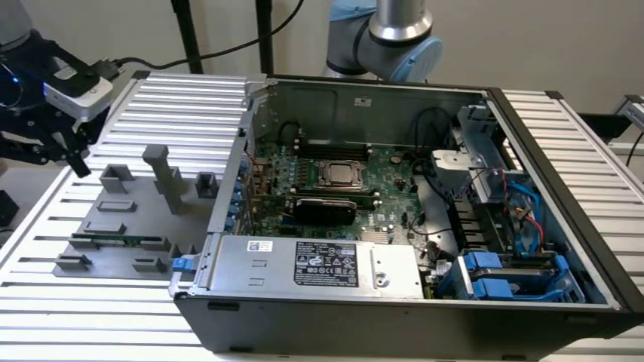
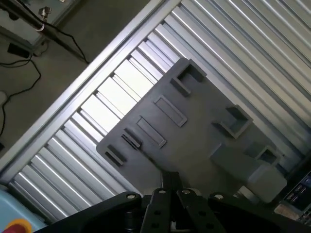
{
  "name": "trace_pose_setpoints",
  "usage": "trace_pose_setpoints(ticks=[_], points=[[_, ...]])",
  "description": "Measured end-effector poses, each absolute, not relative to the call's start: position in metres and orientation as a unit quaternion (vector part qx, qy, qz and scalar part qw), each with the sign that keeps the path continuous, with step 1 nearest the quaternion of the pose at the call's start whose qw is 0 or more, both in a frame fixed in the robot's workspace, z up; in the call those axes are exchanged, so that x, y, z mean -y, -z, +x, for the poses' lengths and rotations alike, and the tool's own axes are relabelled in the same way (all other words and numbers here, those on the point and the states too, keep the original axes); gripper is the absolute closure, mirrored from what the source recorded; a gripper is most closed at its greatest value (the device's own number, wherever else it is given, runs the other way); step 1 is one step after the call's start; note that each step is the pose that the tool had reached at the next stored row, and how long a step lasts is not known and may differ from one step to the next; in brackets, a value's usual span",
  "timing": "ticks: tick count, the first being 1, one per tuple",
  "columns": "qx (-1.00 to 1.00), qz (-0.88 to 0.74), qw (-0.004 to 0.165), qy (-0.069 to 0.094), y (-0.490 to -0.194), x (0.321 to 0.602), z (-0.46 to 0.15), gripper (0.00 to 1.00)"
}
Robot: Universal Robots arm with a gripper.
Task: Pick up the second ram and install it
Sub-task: 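Pick up the second ram and move it above second insertion slot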
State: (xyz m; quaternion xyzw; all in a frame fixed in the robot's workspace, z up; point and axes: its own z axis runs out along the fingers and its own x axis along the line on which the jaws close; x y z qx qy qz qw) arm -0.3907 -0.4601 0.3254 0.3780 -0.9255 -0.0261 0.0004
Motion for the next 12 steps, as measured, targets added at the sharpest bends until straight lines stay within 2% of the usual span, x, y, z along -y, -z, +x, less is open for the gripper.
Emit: trace_pose_setpoints(ticks=[12], points=[[0.879, 0.476, 0.003, 0.026, -0.3167, 0.4601, -0.3907, 0.89]])
